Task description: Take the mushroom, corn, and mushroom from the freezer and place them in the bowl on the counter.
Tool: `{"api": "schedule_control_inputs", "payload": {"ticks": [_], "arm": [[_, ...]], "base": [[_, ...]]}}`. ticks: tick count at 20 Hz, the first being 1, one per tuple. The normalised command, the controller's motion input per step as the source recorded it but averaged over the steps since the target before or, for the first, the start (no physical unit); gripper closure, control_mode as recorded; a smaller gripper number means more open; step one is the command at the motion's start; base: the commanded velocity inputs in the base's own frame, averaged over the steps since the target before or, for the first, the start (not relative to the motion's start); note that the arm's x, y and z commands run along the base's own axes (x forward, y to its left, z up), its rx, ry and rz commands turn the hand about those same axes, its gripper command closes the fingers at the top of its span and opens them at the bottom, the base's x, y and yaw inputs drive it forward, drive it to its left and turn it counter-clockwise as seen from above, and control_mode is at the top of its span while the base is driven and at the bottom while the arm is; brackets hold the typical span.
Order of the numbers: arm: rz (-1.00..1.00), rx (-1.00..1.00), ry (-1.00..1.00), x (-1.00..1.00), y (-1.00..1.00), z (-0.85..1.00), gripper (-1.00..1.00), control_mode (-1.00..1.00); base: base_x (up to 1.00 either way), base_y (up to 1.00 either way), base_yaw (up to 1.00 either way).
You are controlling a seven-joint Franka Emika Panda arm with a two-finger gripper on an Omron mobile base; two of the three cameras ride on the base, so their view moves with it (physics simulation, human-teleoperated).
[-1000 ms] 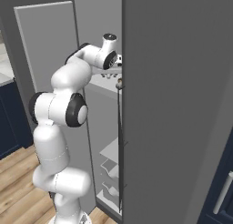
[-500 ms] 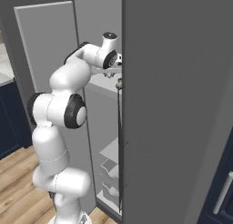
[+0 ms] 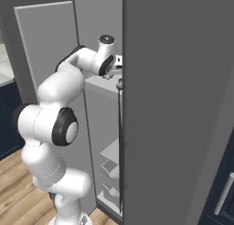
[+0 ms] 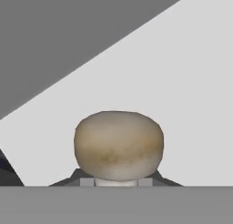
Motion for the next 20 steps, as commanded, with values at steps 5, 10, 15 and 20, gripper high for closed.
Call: {"api": "schedule_control_inputs", "payload": {"ticks": [5,10,15,20], "arm": [[0.01,-0.08,-0.01,-0.44,0.02,0.41,1.00,-1.00],[0.16,-0.07,0.03,-0.19,0.01,0.40,1.00,-1.00],[0.18,-0.08,0.00,-0.65,0.03,0.07,1.00,-1.00],[0.10,-0.19,0.00,-0.78,0.22,0.00,1.00,-1.00]], "base": [[0.00,0.00,0.00],[0.00,0.00,0.00],[0.00,0.00,0.00],[0.00,0.00,0.00]]}}
